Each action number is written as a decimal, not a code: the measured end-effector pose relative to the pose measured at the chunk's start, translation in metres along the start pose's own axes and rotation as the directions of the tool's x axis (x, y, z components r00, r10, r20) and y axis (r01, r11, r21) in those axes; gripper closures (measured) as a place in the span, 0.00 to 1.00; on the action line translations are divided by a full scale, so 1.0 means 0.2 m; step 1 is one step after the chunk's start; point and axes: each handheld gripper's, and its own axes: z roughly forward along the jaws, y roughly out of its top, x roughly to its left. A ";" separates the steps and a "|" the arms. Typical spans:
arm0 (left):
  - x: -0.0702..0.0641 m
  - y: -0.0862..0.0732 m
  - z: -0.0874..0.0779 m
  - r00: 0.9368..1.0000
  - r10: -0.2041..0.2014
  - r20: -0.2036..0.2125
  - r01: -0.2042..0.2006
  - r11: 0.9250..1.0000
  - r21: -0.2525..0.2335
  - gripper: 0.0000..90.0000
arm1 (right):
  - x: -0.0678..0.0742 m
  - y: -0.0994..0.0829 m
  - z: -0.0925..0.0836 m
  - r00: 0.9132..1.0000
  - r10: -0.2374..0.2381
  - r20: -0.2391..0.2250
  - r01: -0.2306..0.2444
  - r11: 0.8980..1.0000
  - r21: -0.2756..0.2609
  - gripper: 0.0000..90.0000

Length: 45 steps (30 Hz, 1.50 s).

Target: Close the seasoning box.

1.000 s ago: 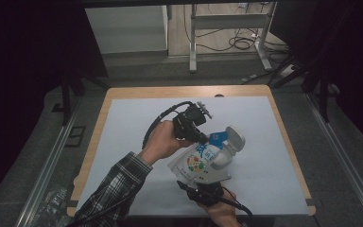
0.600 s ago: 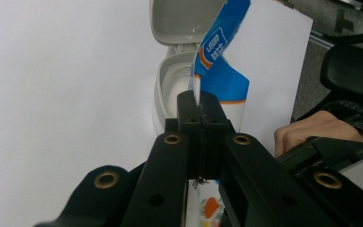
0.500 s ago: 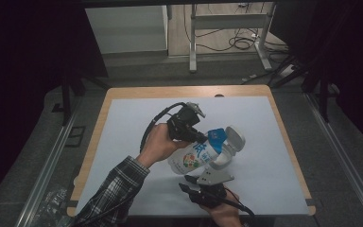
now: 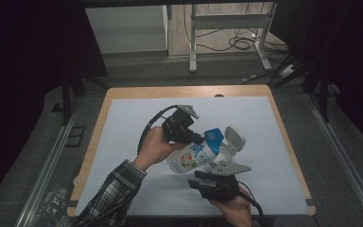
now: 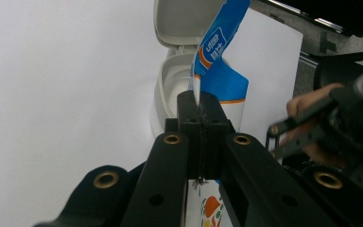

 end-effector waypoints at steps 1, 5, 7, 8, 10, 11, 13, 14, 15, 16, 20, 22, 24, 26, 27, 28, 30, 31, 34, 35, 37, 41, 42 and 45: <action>0.00 0.00 0.00 1.000 0.003 -0.002 -0.003 1.000 0.003 1.00 | -0.01 0.00 -0.01 1.000 0.006 -0.001 -0.006 1.000 0.000 0.63; 0.00 -0.02 -0.02 1.000 0.024 -0.005 -0.025 1.000 -0.006 1.00 | -0.05 0.01 -0.06 0.999 0.046 -0.020 -0.046 0.999 -0.010 0.61; 0.00 -0.03 -0.03 1.000 0.026 -0.004 -0.026 1.000 -0.013 1.00 | -0.07 0.02 -0.08 0.998 0.057 -0.023 -0.058 0.998 -0.017 0.61; 0.00 -0.03 -0.03 1.000 0.028 -0.006 -0.028 1.000 -0.014 1.00 | -0.07 0.02 -0.09 0.998 0.062 -0.022 -0.062 0.998 -0.024 0.61; 0.00 -0.04 -0.03 1.000 0.024 -0.008 -0.024 0.999 -0.021 1.00 | -0.08 0.03 -0.11 0.998 0.065 -0.015 -0.065 0.997 -0.031 0.60; 0.00 -0.05 -0.04 1.000 0.027 -0.007 -0.027 0.999 -0.025 1.00 | -0.08 0.03 -0.12 0.998 0.063 -0.010 -0.064 0.997 -0.031 0.60; 0.00 -0.06 -0.05 1.000 0.028 -0.006 -0.028 0.999 -0.029 1.00 | -0.10 0.04 -0.14 0.998 0.062 0.013 -0.062 0.997 -0.040 0.58; 0.00 -0.07 -0.05 1.000 0.025 -0.008 -0.025 0.999 -0.032 1.00 | -0.10 0.05 -0.15 0.998 0.064 0.020 -0.063 0.997 -0.046 0.57; 0.00 -0.08 -0.06 1.000 0.027 -0.011 -0.028 0.999 -0.035 1.00 | -0.11 0.05 -0.16 0.998 0.064 0.027 -0.063 0.997 -0.052 0.57; -0.01 -0.08 -0.06 1.000 0.027 -0.008 -0.028 0.999 -0.039 1.00 | -0.11 0.07 -0.17 0.997 0.067 0.036 -0.064 0.996 -0.060 0.56; -0.01 -0.11 -0.08 1.000 0.028 -0.013 -0.028 0.998 -0.049 1.00 | -0.14 0.11 -0.20 0.996 0.064 0.066 -0.059 0.996 -0.073 0.54; -0.02 -0.13 -0.10 1.000 0.024 -0.012 -0.024 0.998 -0.053 1.00 | -0.15 0.14 -0.21 0.995 0.072 0.074 -0.066 0.994 -0.084 0.51; -0.02 -0.14 -0.11 1.000 0.029 -0.010 -0.029 0.998 -0.061 1.00 | -0.17 0.17 -0.21 0.994 0.069 0.082 -0.060 0.993 -0.101 0.50; -0.03 -0.16 -0.12 1.000 0.024 -0.010 -0.024 0.997 -0.067 1.00 | -0.18 0.20 -0.20 0.994 0.067 0.090 -0.057 0.993 -0.108 0.48; -0.03 -0.16 -0.12 1.000 0.026 -0.010 -0.027 0.997 -0.067 1.00 | -0.19 0.21 -0.20 0.994 0.068 0.083 -0.059 0.992 -0.110 0.48; -0.03 -0.17 -0.12 1.000 0.025 -0.008 -0.026 0.997 -0.070 1.00 | -0.20 0.22 -0.19 0.994 0.071 0.081 -0.062 0.992 -0.109 0.47; -0.04 -0.18 -0.13 1.000 0.024 -0.006 -0.024 0.997 -0.076 1.00 | -0.21 0.24 -0.17 0.995 0.076 0.064 -0.069 0.992 -0.109 0.47; -0.04 -0.19 -0.14 1.000 0.026 -0.004 -0.026 0.996 -0.080 1.00 | -0.21 0.25 -0.15 0.996 0.078 0.053 -0.072 0.991 -0.110 0.47; -0.04 -0.20 -0.15 1.000 0.030 -0.003 -0.030 0.996 -0.084 1.00 | -0.22 0.27 -0.11 0.996 0.085 0.033 -0.082 0.992 -0.098 0.51; -0.04 -0.20 -0.15 0.999 0.034 -0.001 -0.034 0.996 -0.086 1.00 | -0.22 0.27 -0.10 0.996 0.085 0.024 -0.082 0.992 -0.096 0.53; -0.05 -0.21 -0.15 0.999 0.032 0.003 -0.031 0.996 -0.089 1.00 | -0.23 0.27 -0.08 0.997 0.074 0.013 -0.072 0.994 -0.086 0.62; -0.04 -0.22 -0.16 0.999 0.033 -0.004 -0.033 0.996 -0.087 1.00 | -0.21 0.28 -0.06 0.999 0.047 -0.001 -0.047 0.995 -0.087 0.85; -0.04 -0.23 -0.16 0.999 0.033 -0.003 -0.033 0.995 -0.089 1.00 | -0.20 0.28 -0.06 1.000 0.024 0.010 -0.023 0.996 -0.088 0.92; -0.03 -0.25 -0.16 1.000 0.031 -0.003 -0.032 0.995 -0.100 0.99 | -0.18 0.29 -0.05 0.999 -0.019 0.028 0.021 0.997 -0.079 0.99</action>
